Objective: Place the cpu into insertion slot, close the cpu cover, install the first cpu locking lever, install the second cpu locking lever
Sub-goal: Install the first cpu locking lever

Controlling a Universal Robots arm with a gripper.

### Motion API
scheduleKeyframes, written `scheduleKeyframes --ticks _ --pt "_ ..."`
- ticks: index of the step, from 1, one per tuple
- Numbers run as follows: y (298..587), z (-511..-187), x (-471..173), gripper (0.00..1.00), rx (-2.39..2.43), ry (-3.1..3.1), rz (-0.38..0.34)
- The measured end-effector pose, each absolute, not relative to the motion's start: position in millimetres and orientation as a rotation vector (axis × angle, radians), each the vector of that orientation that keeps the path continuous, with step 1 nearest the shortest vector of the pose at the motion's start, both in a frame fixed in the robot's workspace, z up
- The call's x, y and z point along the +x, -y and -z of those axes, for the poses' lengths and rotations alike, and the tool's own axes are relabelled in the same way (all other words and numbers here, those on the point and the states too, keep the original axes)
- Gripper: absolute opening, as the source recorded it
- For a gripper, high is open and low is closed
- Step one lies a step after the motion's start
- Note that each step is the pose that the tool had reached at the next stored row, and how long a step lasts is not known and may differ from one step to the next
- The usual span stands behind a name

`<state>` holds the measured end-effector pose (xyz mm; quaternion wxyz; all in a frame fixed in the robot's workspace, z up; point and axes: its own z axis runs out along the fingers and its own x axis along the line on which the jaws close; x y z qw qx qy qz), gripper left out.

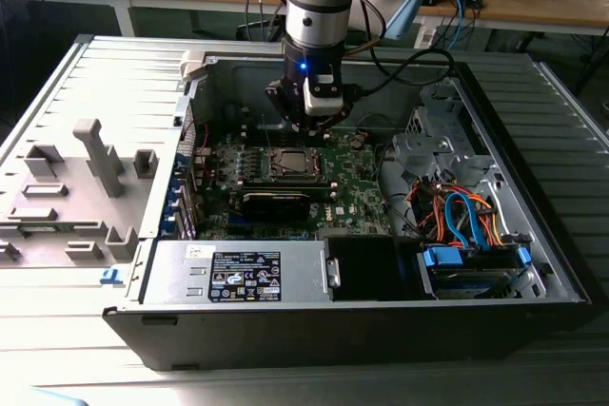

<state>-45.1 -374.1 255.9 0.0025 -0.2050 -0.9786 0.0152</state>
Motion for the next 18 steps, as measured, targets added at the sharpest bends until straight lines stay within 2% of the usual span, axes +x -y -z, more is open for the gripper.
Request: scheduleKeyframes --ticks 18 --pt "374.1 -255.9 -45.1 0.11 -0.604 3.078 -0.048"
